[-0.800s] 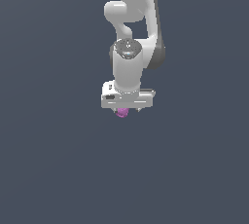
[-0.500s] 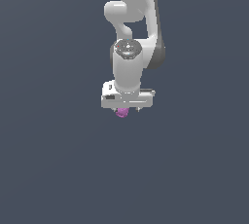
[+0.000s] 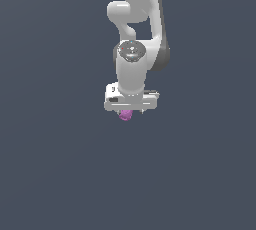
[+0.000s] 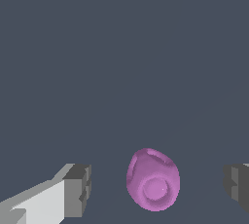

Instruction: Pick up the object and move it to a goal position.

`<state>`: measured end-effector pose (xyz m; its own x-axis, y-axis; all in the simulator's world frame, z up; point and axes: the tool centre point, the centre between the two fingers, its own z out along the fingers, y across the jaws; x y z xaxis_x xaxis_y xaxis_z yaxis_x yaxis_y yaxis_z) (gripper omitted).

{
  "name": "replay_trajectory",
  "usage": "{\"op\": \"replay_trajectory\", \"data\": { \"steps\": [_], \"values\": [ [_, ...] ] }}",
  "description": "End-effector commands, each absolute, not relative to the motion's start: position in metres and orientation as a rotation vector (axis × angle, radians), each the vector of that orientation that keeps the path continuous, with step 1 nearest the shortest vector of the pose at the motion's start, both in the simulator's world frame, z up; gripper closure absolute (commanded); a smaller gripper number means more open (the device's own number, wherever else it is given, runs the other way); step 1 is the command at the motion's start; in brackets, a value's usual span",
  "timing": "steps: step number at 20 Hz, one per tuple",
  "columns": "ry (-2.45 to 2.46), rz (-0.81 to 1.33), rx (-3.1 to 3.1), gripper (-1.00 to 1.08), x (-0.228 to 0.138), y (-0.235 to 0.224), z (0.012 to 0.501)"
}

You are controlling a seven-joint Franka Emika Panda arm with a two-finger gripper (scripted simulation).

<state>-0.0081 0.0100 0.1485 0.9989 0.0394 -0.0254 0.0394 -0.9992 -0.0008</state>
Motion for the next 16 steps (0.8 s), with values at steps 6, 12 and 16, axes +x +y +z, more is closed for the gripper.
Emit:
{"op": "replay_trajectory", "data": {
  "steps": [6, 12, 16],
  "values": [
    [0.034, 0.034, -3.14, -0.92, -0.019, 0.007, 0.137],
    [0.218, 0.022, -3.132, -0.92, -0.039, 0.0, 0.118],
    [0.359, 0.012, -3.12, -0.92, -0.056, -0.005, 0.104]
  ]
}}
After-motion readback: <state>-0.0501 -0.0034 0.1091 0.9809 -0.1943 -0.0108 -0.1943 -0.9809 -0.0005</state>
